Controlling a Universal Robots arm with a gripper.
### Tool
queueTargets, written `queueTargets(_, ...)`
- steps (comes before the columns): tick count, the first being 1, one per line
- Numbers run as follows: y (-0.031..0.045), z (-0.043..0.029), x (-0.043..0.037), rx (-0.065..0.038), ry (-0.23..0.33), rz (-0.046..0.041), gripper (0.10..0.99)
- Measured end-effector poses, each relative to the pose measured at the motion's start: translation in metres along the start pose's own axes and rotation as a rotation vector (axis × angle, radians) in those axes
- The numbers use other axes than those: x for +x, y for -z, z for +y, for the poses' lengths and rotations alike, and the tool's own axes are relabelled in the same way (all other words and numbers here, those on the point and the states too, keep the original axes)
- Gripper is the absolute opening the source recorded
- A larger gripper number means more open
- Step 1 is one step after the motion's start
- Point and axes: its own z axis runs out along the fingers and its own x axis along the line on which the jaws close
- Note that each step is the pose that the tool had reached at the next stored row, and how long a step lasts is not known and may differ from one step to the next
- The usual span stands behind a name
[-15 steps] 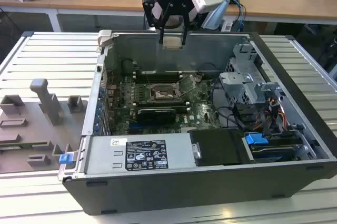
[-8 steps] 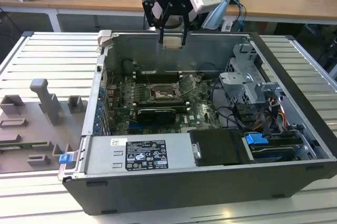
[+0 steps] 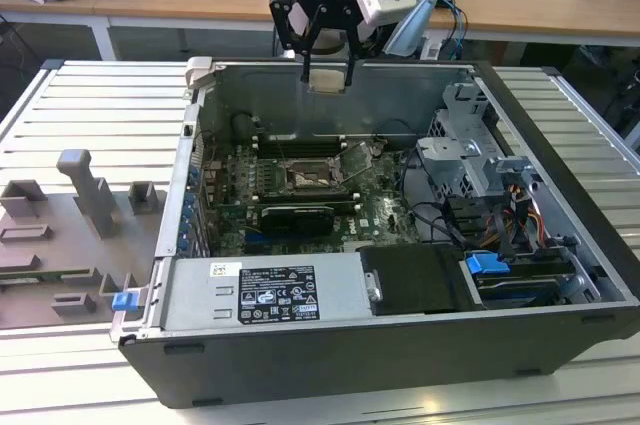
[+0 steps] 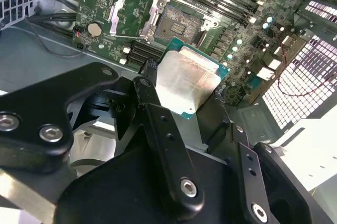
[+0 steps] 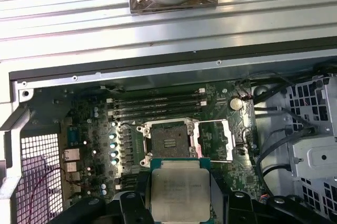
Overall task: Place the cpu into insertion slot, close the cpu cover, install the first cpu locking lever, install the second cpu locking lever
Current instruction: 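Place the cpu into insertion slot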
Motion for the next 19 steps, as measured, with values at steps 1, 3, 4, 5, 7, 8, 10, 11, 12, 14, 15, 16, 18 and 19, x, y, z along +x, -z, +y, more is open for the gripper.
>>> queueTargets(1,0.0000,0.0000,0.0001,0.000,-0.003,-0.0002,0.545)
queueTargets(3,0.0000,0.0000,0.0001,0.000,-0.009,-0.0007,0.545)
queueTargets(4,0.0000,0.0000,0.0002,0.000,-0.013,-0.0012,0.545)
queueTargets(5,0.0000,0.0000,0.0002,0.000,-0.018,-0.0016,0.545)
queueTargets(7,0.0000,0.0000,0.0003,0.000,-0.024,-0.0021,0.545)
queueTargets(8,0.0000,0.0000,0.0003,-0.001,-0.028,-0.0024,0.545)
queueTargets(10,0.0000,-0.0001,0.0004,-0.001,-0.037,-0.0033,0.545)
queueTargets(11,-0.0001,-0.0001,0.0004,-0.001,-0.040,-0.0036,0.545)
queueTargets(12,-0.0001,-0.0001,0.0005,-0.001,-0.044,-0.0038,0.545)
queueTargets(14,0.0000,-0.0001,0.0006,-0.001,-0.052,-0.0046,0.545)
queueTargets(15,-0.0001,-0.0001,0.0006,-0.001,-0.056,-0.0049,0.545)
queueTargets(16,-0.0001,-0.0001,0.0006,-0.001,-0.061,-0.0054,0.545)
queueTargets(18,-0.0001,-0.0001,0.0007,-0.001,-0.070,-0.0063,0.545)
queueTargets(19,-0.0001,-0.0001,0.0007,-0.001,-0.076,-0.0067,0.545)
